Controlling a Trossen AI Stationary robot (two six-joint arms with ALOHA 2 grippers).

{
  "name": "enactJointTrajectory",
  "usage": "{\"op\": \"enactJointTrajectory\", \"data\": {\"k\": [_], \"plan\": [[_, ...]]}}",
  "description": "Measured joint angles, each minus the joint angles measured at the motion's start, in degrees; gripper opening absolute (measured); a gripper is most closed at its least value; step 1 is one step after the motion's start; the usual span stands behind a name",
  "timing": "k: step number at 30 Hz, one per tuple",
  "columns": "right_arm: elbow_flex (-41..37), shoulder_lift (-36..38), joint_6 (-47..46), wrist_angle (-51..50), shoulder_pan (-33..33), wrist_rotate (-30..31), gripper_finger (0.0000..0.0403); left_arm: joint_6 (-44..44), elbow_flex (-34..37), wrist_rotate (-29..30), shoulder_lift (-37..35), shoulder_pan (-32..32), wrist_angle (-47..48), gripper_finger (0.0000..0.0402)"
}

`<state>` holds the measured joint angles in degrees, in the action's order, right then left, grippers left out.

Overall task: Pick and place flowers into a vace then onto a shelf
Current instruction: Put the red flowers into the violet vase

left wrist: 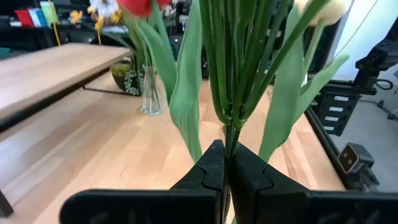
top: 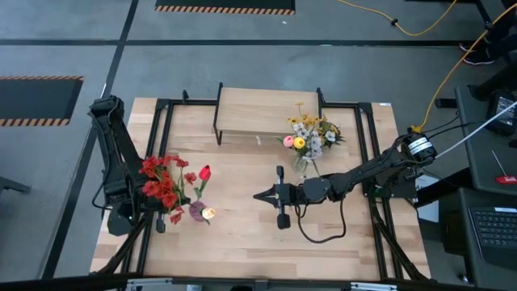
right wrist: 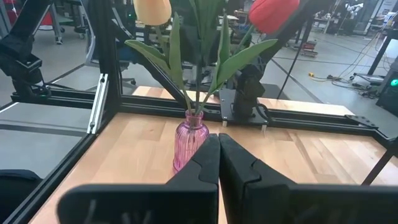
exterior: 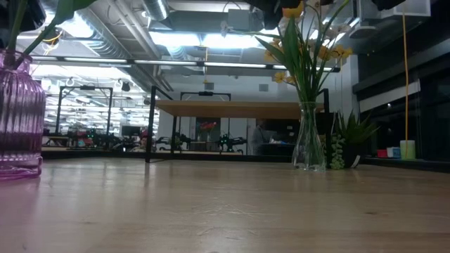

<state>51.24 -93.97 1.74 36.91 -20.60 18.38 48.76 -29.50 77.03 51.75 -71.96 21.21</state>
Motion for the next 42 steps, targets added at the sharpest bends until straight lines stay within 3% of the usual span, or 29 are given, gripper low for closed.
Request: {"op": "enactJointTrajectory", "data": {"k": [10, 22, 37, 42], "plan": [[0.0, -0.02, 0.02, 0.0, 0.0, 0.02, 0.0002, 7.5, 4.9, -0.16, 0.3, 0.0, -0.49, 0.0011], [0.0, -0.04, 0.09, -1.29, 0.0, 0.02, 0.0002, 6.75, 7.68, -0.44, 0.81, 0.0, -0.67, 0.003], [0.0, -0.04, 0.04, -1.57, 0.07, 0.02, 0.0002, 2.38, 7.34, -3.74, 0.81, 0.07, -1.3, 0.0166], [0.0, -0.04, 0.04, -1.64, 0.07, 0.02, 0.0002, -4.45, 4.47, -7.53, 0.76, 0.07, -1.31, 0.0194]]}}
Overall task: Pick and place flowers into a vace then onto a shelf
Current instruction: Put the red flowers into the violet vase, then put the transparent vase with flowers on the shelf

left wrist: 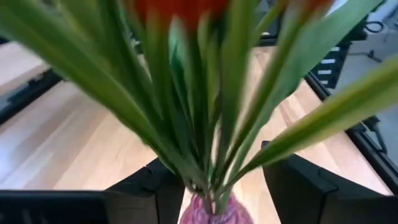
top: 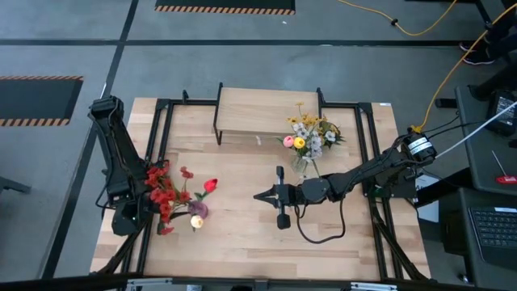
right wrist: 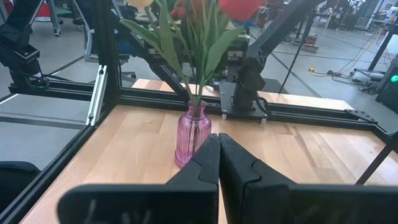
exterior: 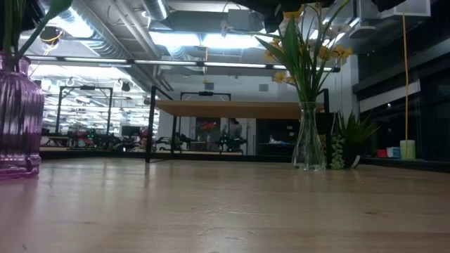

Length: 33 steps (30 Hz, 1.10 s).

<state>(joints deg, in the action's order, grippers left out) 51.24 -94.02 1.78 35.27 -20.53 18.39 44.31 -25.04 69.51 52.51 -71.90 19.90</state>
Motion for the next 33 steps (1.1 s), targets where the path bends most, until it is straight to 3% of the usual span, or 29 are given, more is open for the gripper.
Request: {"op": "enactJointTrajectory", "data": {"k": [9, 15, 33], "plan": [[0.0, 0.0, -0.02, -0.04, 0.0, 0.0, 0.0002, -9.09, -3.52, -1.34, -0.29, 0.0, 0.81, 0.0208], [0.0, 0.0, -0.23, -0.04, 0.0, -0.01, 0.0002, -6.14, -3.52, -3.62, -1.64, 0.0, 6.56, 0.0208], [-0.02, 0.0, -1.73, -0.54, 0.0, -0.02, 0.0002, -2.44, -3.52, -17.76, -12.95, -0.02, 21.89, 0.0207]]}}
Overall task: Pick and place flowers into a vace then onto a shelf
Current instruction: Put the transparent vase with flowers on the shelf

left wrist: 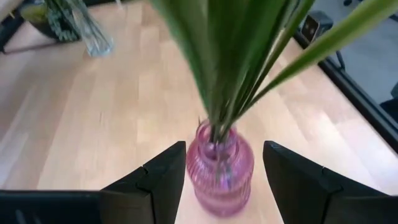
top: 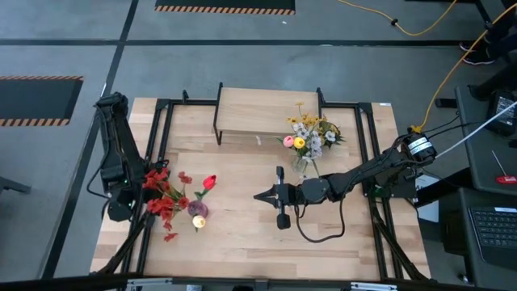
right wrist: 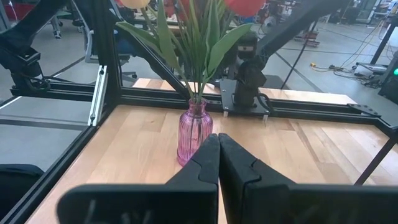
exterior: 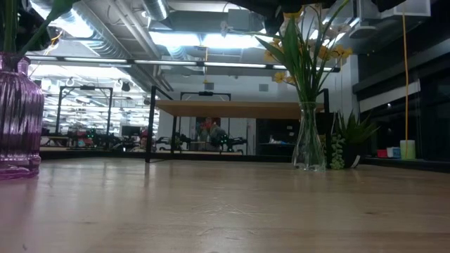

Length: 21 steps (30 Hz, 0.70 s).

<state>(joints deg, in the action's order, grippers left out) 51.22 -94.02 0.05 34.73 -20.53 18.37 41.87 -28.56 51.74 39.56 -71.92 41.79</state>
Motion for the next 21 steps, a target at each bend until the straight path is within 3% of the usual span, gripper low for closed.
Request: {"op": "enactJointTrajectory", "data": {"k": [11, 21], "plan": [[0.0, 0.0, 0.07, 0.0, 0.0, 0.0, 0.0002, 16.09, 0.0, -7.78, -1.08, 0.02, 12.42, 0.0207], [0.0, 0.0, 0.44, -0.01, -0.02, -0.02, 0.0002, 21.89, 0.0, 3.96, -1.06, 0.02, 20.55, 0.0207]]}}
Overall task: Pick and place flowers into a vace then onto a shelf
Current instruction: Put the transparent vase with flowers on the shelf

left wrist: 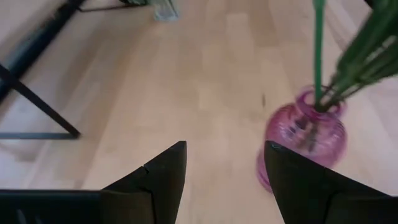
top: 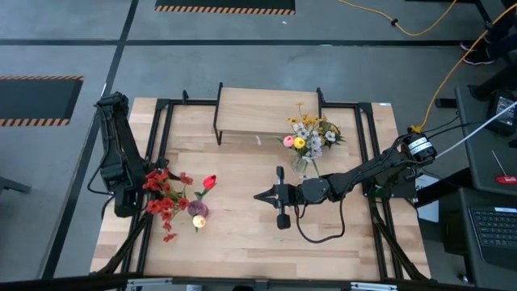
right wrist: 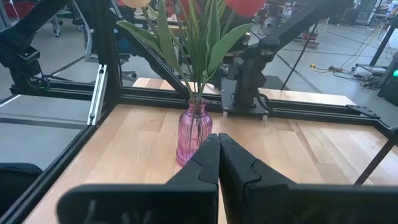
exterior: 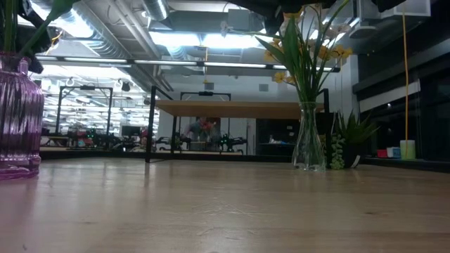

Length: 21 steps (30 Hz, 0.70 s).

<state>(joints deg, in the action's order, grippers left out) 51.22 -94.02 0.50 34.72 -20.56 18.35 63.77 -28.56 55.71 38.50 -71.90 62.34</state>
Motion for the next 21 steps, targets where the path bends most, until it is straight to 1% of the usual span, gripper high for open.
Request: {"op": "enactJointTrajectory", "data": {"k": [5, 7, 9, 13, 16, 19, 21], "plan": [[-0.04, 0.93, 1.45, -0.41, -0.29, 0.02, 0.0002, 2.69, 0.65, 4.07, -0.02, 0.0, 2.45, 0.0207], [-0.04, 1.7, 1.02, -0.27, -0.54, 0.0, 0.0002, 4.63, 2.59, 5.89, -0.51, 0.0, 2.37, 0.0206], [-0.04, 1.97, 1.13, -0.54, -0.96, 0.01, 0.0002, 8.62, 4.92, 6.98, -0.81, 0.0, 2.26, 0.02], [-0.04, 1.97, 1.32, -1.57, -1.82, 0.02, 0.0002, 17.45, 9.0, 10.47, -0.87, 0.0, 1.82, 0.0179], [-0.04, 1.97, -0.81, -4.86, -1.95, -0.07, 0.0002, 21.14, 10.4, 14.61, -0.87, 0.0, 1.78, 0.016], [-0.04, 1.97, -3.53, -5.41, -1.84, 0.07, 0.0002, 23.35, 10.51, 19.0, -0.87, 0.0, 1.75, 0.014], [-0.02, 2.0, -5.3, -7.12, -1.97, 0.58, 0.0002, 23.56, 10.51, 19.78, -0.87, 0.0, 1.74, 0.0125]]}}
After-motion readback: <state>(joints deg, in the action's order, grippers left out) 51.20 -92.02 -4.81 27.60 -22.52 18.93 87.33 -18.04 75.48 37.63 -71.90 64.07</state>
